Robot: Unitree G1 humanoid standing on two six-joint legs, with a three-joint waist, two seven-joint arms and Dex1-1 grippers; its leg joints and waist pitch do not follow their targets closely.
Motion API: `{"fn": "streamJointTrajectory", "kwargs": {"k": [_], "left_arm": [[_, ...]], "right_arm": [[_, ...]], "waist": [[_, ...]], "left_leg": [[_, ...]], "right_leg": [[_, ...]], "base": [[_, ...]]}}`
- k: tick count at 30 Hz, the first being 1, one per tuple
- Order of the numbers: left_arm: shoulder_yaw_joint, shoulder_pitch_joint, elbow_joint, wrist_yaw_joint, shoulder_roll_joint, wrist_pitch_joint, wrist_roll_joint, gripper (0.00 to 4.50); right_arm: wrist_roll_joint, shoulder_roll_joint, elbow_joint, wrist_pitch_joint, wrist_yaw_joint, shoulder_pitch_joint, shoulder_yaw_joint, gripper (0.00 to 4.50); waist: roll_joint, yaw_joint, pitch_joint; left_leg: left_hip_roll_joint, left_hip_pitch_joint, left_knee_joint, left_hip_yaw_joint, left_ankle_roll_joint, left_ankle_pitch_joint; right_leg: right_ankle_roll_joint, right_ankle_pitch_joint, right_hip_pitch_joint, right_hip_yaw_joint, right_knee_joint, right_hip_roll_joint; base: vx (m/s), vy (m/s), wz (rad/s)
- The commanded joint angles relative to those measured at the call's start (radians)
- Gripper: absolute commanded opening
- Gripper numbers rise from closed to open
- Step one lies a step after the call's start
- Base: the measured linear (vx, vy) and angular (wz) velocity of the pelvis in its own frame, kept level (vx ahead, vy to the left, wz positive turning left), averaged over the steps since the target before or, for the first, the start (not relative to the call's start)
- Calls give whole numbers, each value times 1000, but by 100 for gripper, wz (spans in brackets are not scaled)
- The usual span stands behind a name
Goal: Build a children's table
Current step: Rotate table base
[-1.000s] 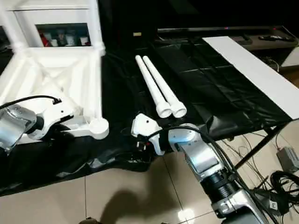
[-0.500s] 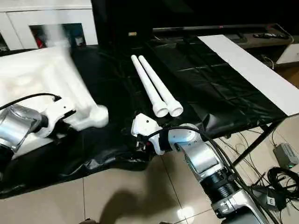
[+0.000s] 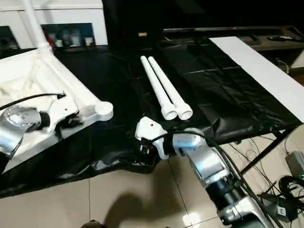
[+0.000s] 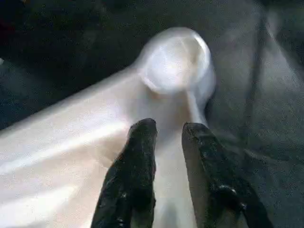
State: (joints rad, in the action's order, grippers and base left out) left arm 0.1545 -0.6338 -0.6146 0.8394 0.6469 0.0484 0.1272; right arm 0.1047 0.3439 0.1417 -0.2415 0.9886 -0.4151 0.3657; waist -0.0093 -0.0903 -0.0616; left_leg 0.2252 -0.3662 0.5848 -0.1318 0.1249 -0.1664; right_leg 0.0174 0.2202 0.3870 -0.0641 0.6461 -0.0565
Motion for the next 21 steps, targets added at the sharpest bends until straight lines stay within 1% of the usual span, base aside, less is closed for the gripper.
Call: {"fn": "streamJointTrajectory", "kwargs": {"k": [1, 2, 3, 4, 5, 6, 7, 8, 9, 10, 11, 12, 13, 14, 15, 16, 17, 18, 19, 20, 21], "left_arm": [[-80, 25, 90, 17, -7, -26, -84, 118], [-148, 64, 168, -15, -33, -68, -140, 118], [-148, 64, 168, -15, -33, -68, -140, 118], [-191, 93, 226, -45, -57, -113, -172, 118], [-272, 149, 325, -160, -127, -199, -208, 118], [-312, 193, 387, -252, -192, -222, -233, 118], [-329, 217, 418, -302, -226, -227, -245, 118], [-342, 233, 434, -353, -258, -213, -247, 118], [-356, 249, 450, -415, -296, -190, -246, 118], [-374, 273, 460, -527, -361, -161, -254, 118], [-390, 291, 465, -633, -424, -155, -242, 118], [-391, 300, 469, -673, -447, -149, -229, 118], [-391, 300, 469, -673, -447, -149, -229, 118], [-400, 309, 479, -712, -482, -153, -223, 118], [-399, 314, 489, -721, -491, -165, -212, 118], [-385, 319, 507, -730, -499, -176, -183, 118], [-369, 325, 525, -729, -507, -203, -165, 118], [-355, 337, 558, -728, -517, -225, -145, 118], [-354, 337, 559, -727, -517, -226, -145, 118], [-322, 357, 611, -710, -519, -284, -125, 118], [-317, 361, 617, -711, -517, -288, -122, 118]], "right_arm": [[14, -8, -45, -7, -50, 12, -54, 385], [24, -33, -56, -13, -120, 25, -99, 385], [24, -33, -56, -13, -120, 25, -99, 385], [19, -55, -55, -21, -189, 29, -133, 385], [8, -105, -43, -41, -335, 32, -205, 385], [13, -145, -37, -62, -443, 40, -264, 385], [18, -165, -35, -73, -497, 46, -295, 385], [7, -173, -36, -66, -532, 53, -306, 385], [-12, -179, -38, -52, -569, 62, -313, 385], [-47, -184, -43, -31, -614, 80, -309, 385], [-69, -196, -40, -28, -640, 93, -297, 385], [-71, -203, -38, -32, -647, 98, -295, 385], [-71, -203, -38, -32, -647, 98, -295, 385], [-65, -221, -25, -40, -666, 96, -301, 385], [-67, -231, -16, -39, -682, 92, -305, 385], [-72, -245, 6, -39, -710, 80, -309, 385], [-81, -253, 26, -34, -729, 70, -307, 385], [-92, -261, 38, -30, -749, 65, -308, 385], [-92, -261, 38, -30, -750, 64, -308, 385], [-89, -269, 40, -31, -760, 64, -316, 385], [-84, -270, 38, -31, -759, 66, -319, 385]], "waist": [[20, -1, 72], [19, -1, 72], [16, 0, 71], [14, 3, 72], [11, 6, 70], [14, 8, 70], [4, 11, 66], [8, 8, 68], [6, 7, 69], [7, 6, 67], [0, 8, 61], [17, 11, 69], [20, 31, 79], [34, 54, 82], [38, 70, 79], [47, 90, 75], [44, 101, 73], [38, 96, 70], [18, 87, 60], [-6, 66, 52], [-32, 56, 64]], "left_leg": [[0, 10, -65, -17, 21, -230], [4, 8, -67, -18, 25, -221], [4, 10, -67, -19, 24, -221], [3, 10, -66, -21, 26, -209], [1, 9, -66, -24, 23, -201], [5, 7, -66, -23, 28, -193], [3, 6, -65, -26, 23, -199], [0, 12, -63, -31, 17, -202], [1, 12, -62, -32, 17, -202], [-1, 10, -63, -32, 16, -202], [-24, -53, -92, 10, -63, -197], [-19, -34, -87, 21, -81, -227], [-6, -31, -72, 58, -121, -212], [18, -27, -87, 111, -174, -186], [41, -21, -108, 153, -214, -190], [52, 2, -125, 208, -301, -206], [52, 14, -136, 261, -330, -211], [38, 8, -140, 275, -318, -229], [-29, -36, -143, 269, -263, -256], [-90, -68, -57, 203, -150, -293], [-112, -24, 62, 117, -106, -253]], "right_leg": [[212, 56, -51, 48, -77, -64], [220, 45, -51, 50, -72, -69], [222, 51, -48, 48, -74, -67], [226, 42, -48, 49, -71, -64], [224, 44, -46, 49, -72, -62], [228, 34, -48, 49, -67, -64], [224, 73, -46, 48, -76, -65], [211, 109, -41, 51, -83, -61], [200, 115, -40, 51, -85, -59], [180, 122, -42, 51, -90, -57], [152, 131, -86, -13, -80, -67], [152, 149, -76, -25, -89, -64], [199, 58, -78, -44, -83, -64], [260, -17, -77, -73, -51, -29], [282, 1, -70, -84, -20, -9], [318, 111, -46, -85, 21, 7], [336, 189, -26, -71, 52, 11], [340, 207, -26, -58, 54, 10], [364, 199, -52, -24, 24, -11], [384, 302, -50, 12, -78, -78], [368, 401, -30, 28, -162, -111]], "base": [[0, 0, 0], [0, 0, 0], [0, 0, 0], [0, 0, 0], [0, 0, 0], [0, 0, 0], [0, 0, 0], [0, 0, 0], [0, 0, 0], [0, 0, 0], [0, 0, 0], [-12, -14, 32], [22, -53, 55], [22, -53, 55], [9, -105, 42], [-12, -127, 38], [-12, -127, 38], [-14, -149, 47], [-58, -174, 59], [-58, -174, 59], [-68, -183, 47]]}}
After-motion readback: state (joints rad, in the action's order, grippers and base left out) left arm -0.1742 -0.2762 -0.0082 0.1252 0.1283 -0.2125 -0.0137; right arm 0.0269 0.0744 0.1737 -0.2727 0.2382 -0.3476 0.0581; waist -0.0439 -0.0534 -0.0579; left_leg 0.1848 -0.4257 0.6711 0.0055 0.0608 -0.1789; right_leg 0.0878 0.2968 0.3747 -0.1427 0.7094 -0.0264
